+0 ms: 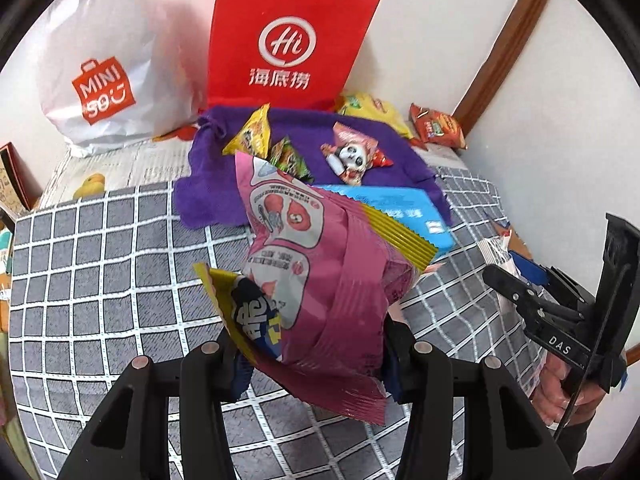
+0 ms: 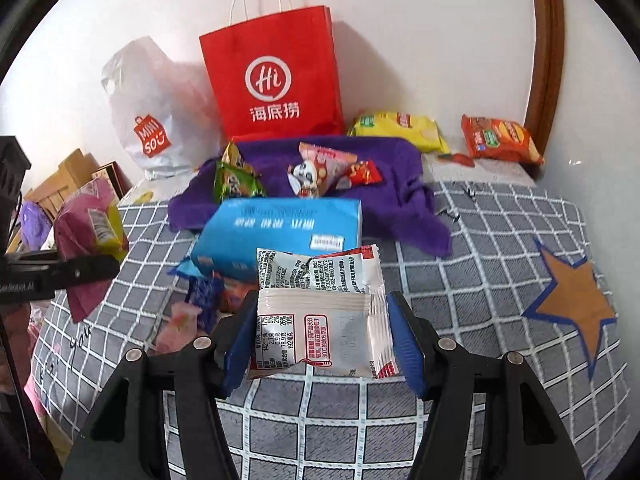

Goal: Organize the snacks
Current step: 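Carry both packets up over the purple towel with both tools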

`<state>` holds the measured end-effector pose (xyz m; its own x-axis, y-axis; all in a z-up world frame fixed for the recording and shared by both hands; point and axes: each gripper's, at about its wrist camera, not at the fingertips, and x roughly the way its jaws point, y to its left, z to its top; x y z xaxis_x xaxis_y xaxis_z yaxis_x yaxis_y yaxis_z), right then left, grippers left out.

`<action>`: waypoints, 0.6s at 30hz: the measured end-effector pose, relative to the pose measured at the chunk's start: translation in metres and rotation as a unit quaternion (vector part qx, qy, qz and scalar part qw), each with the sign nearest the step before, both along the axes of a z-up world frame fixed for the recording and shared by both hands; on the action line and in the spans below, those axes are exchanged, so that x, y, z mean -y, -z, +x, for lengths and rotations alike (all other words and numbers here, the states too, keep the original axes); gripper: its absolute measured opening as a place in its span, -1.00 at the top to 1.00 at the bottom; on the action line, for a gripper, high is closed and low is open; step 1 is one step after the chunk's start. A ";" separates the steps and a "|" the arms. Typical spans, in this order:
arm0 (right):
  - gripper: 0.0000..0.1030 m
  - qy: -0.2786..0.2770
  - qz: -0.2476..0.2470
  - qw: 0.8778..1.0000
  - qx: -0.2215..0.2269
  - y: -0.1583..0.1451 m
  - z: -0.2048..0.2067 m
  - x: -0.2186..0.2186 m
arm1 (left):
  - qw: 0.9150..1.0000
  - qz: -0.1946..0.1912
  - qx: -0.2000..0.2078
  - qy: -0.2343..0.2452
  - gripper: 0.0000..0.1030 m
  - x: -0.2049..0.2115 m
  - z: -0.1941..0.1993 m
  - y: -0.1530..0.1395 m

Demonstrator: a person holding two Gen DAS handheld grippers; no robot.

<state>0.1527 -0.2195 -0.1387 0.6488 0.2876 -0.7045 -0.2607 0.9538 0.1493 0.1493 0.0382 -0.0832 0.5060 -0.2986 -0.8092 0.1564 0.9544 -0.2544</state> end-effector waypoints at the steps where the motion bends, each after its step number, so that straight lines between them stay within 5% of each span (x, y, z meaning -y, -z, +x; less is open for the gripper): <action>1: -0.21 0.002 0.001 1.000 0.003 -0.004 0.001 0.000 | 1.000 -0.001 0.002 0.000 0.07 0.001 0.000 -0.003; 18: -0.21 -0.011 -0.009 0.999 0.034 -0.050 0.018 -0.010 | 1.000 -0.016 0.023 0.014 0.07 0.017 0.013 -0.031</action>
<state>0.1710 -0.2098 -0.0891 0.6889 0.2900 -0.6644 -0.2909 0.9501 0.1131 0.1619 0.0213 -0.0522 0.5334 -0.3391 -0.7749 0.1960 0.9407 -0.2768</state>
